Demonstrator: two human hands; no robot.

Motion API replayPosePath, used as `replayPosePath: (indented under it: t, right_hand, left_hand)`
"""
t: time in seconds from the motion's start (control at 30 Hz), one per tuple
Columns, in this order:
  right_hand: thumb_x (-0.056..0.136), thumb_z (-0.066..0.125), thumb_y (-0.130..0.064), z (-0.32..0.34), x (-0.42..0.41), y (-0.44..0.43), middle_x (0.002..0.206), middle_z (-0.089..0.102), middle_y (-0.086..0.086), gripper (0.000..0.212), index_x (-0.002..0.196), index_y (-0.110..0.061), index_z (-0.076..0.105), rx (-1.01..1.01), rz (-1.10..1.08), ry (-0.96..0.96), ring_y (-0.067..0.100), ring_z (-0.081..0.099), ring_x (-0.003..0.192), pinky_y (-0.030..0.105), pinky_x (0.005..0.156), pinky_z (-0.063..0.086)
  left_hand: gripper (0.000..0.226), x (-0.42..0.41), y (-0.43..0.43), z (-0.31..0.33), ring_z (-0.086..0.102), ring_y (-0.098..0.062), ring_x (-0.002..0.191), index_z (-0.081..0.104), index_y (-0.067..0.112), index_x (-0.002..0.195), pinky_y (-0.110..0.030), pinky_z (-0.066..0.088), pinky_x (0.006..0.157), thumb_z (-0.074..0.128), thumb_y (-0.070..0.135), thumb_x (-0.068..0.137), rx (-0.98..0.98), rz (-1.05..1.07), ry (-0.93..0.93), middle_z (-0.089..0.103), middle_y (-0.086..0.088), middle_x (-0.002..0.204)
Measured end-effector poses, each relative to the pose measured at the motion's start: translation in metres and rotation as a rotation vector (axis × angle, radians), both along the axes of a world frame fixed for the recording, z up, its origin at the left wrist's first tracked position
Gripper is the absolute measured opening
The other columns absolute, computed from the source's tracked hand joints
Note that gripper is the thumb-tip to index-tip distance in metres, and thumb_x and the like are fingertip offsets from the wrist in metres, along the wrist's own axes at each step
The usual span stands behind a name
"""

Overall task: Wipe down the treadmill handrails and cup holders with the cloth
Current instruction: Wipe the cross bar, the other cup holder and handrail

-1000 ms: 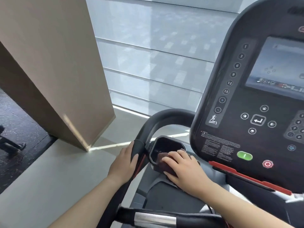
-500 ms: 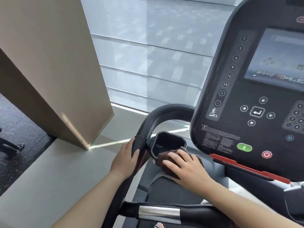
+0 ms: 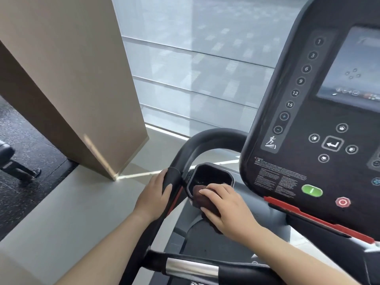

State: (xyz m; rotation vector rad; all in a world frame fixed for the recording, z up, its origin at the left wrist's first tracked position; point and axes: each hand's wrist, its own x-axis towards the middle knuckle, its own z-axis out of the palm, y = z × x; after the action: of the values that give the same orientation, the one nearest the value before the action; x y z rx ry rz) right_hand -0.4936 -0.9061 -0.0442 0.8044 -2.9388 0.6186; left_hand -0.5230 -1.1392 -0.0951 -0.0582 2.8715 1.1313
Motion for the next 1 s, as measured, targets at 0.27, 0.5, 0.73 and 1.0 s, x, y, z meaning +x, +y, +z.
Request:
replayPosePath:
  t: [0.27,0.5,0.73,1.0]
  right_hand:
    - [0.091,0.055,-0.035,0.028,-0.027,-0.036,0.127,0.052,-0.002,0.038,0.128,-0.024,0.052,-0.308,-0.079,-0.062,0.021,0.043,0.116,0.033,0.102,0.033]
    - [0.093,0.046,-0.043,0.01,-0.025,-0.116,0.133,0.046,0.002,0.042,0.131,-0.026,0.044,-0.043,0.003,-0.089,0.028,0.038,0.119,0.049,0.093,0.042]
    - [0.09,0.049,-0.042,-0.006,0.047,-0.163,0.132,0.045,0.003,0.037,0.123,-0.025,0.052,0.11,0.033,0.024,0.03,0.033,0.12,0.048,0.082,0.041]
    - [0.089,0.049,-0.046,-0.003,0.116,-0.198,0.132,0.049,-0.002,0.04,0.123,-0.026,0.054,0.14,0.122,0.025,0.027,0.038,0.121,0.045,0.082,0.047]
  left_hand:
    - [0.045,0.02,-0.01,0.006,0.045,-0.012,0.119,0.037,0.025,0.134,-0.026,0.036,0.094,0.047,0.035,0.091,0.023,0.044,0.002,0.045,0.003,0.135]
    - [0.036,0.109,-0.068,0.011,0.047,-0.004,0.109,0.045,0.028,0.127,-0.029,0.042,0.091,0.048,0.031,0.092,0.056,0.156,0.0,0.043,0.016,0.121]
    - [0.027,0.225,-0.103,0.005,0.051,0.004,0.105,0.05,0.032,0.12,-0.019,0.039,0.087,0.044,0.034,0.094,0.116,0.178,-0.104,0.05,0.02,0.118]
    - [0.042,0.31,-0.119,0.007,0.042,0.0,0.121,0.038,0.027,0.134,-0.023,0.035,0.104,0.041,0.038,0.093,0.096,0.086,-0.06,0.044,0.015,0.135]
